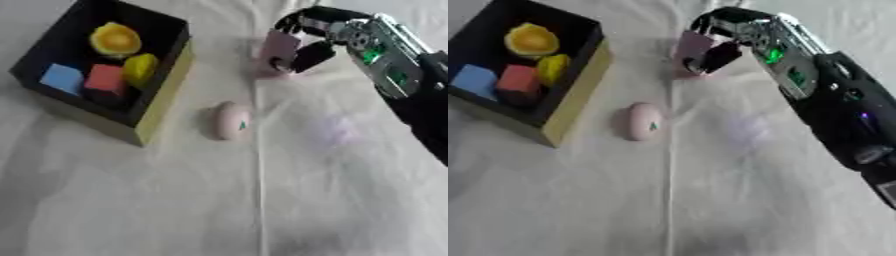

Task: Pick up objects on the table and place them in the box.

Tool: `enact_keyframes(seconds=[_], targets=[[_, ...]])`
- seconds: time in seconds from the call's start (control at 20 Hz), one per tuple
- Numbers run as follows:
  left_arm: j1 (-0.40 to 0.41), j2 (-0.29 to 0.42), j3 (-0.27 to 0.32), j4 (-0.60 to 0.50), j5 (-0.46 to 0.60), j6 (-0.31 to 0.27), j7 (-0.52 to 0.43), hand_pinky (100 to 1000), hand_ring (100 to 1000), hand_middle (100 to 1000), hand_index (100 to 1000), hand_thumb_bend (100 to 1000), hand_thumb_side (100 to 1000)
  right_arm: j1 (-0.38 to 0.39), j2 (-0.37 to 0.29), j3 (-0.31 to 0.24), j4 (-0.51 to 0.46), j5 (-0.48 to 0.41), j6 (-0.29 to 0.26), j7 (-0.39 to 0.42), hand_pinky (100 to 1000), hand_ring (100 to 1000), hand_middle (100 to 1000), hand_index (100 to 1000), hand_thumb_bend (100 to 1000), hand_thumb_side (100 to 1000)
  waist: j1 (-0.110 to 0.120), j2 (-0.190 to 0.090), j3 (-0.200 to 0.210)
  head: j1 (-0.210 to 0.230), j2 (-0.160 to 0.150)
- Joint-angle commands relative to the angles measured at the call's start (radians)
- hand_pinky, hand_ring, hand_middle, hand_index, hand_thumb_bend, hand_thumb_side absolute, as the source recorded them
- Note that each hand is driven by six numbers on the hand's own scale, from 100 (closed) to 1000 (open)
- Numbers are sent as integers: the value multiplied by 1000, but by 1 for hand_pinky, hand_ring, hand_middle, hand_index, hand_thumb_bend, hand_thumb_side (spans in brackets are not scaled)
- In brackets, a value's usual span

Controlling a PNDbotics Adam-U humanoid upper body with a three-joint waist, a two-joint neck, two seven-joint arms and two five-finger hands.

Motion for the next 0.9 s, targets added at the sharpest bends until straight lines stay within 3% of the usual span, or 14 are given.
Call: enact_keyframes(seconds=[0.05,0.25,0.3,0.45,0.6,0.65,0.7,0.75,0.9], targets=[[-12,11,2,-15,-3,2,0,717,709,656,797,399,507,-13,-11,-2,-9,-4,-2,-11,802,805,776,885,382,369,-4,-5,-1,-4,-10],[-12,10,2,-15,-3,3,0,716,709,657,797,397,509,-12,-7,-3,-10,-22,2,-26,700,685,724,816,348,265,-3,-3,-1,-4,-10],[-12,9,2,-15,-3,3,0,716,709,657,797,396,510,-12,-6,-3,-12,-31,3,-35,670,643,676,788,321,221,-3,-3,-1,-4,-9],[-12,9,2,-15,-3,4,-1,716,709,655,797,395,510,-13,-9,-3,-19,-42,3,-73,653,618,609,731,310,111,-3,-3,-2,-4,-10],[-12,10,2,-15,-2,4,-1,716,709,655,797,395,509,-13,-10,-1,-21,-30,0,-103,651,615,598,721,312,100,-3,-3,-2,-4,-10],[-12,10,1,-15,-2,4,-1,716,710,653,797,394,509,-14,-12,-2,-23,-24,-2,-113,605,560,534,653,301,100,-3,-4,-3,-4,-11],[-12,9,1,-15,-2,4,-1,716,710,653,797,394,510,-15,-15,-2,-28,-6,-5,-133,603,559,532,652,297,100,-3,-4,-3,-4,-12],[-12,9,1,-15,-2,5,-2,715,710,651,796,395,509,-14,-15,-1,-31,6,-7,-150,588,545,519,634,225,100,-3,-5,-4,-5,-12],[-11,10,1,-15,-1,5,-3,715,710,650,796,395,509,-12,-17,3,-40,16,-15,-181,582,524,500,610,231,100,-2,-7,-5,-4,-10]])
